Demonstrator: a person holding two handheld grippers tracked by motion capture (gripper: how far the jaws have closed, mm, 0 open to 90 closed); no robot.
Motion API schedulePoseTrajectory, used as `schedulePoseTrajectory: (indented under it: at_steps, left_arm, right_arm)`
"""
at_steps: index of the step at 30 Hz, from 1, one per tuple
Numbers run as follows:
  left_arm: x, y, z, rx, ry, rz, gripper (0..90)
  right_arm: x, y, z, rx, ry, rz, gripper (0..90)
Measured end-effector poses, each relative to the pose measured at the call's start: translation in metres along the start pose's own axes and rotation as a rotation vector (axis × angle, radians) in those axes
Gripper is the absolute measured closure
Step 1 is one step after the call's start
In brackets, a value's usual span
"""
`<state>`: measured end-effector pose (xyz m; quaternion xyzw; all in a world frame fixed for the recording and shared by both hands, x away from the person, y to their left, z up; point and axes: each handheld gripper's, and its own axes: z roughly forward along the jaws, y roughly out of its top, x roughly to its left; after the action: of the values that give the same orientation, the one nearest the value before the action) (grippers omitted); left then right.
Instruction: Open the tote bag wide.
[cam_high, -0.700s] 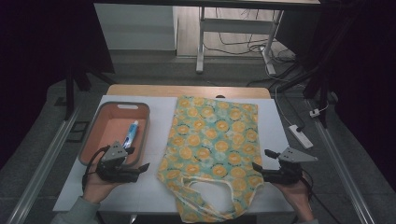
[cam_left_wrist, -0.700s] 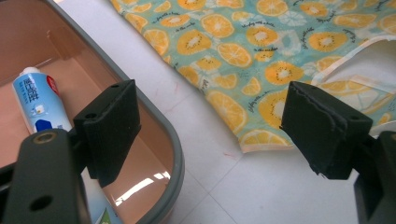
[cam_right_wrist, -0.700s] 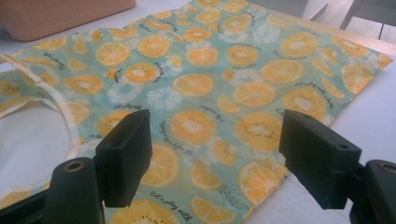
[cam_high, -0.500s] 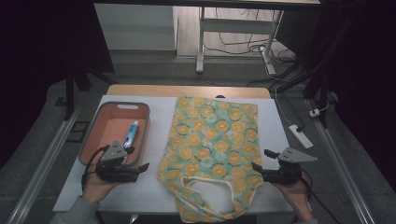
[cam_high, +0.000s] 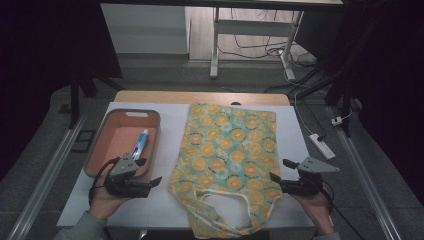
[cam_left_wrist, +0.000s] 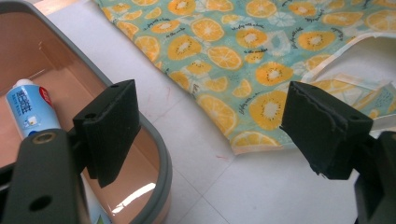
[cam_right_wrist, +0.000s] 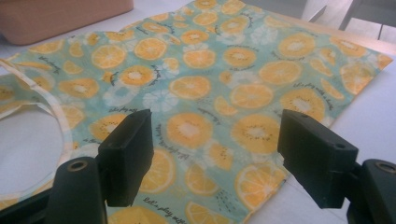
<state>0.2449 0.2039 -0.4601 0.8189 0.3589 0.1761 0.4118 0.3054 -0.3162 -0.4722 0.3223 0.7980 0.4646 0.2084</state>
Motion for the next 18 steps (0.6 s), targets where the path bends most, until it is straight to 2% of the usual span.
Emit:
schedulePoseTrajectory:
  at_steps: [3, 8, 11, 18]
  left_arm:
    - [0.0, -0.002, -0.001, -0.004, -0.002, -0.007, 19.3]
    - [0.002, 0.0, 0.001, 0.0, -0.009, 0.005, 19.4]
    - [0.003, 0.006, 0.004, 0.001, -0.007, 0.017, 19.4]
    - [-0.005, 0.013, 0.011, 0.016, -0.018, 0.05, 19.4]
  right_arm:
    - [0.001, 0.003, 0.0, -0.014, 0.005, 0.013, 26.9]
    - [0.004, 0.009, 0.004, -0.015, 0.005, -0.003, 27.2]
    - [0.007, 0.008, 0.005, -0.013, 0.023, -0.005, 27.5]
    - [0.009, 0.002, 0.003, -0.004, 0.029, -0.003, 27.6]
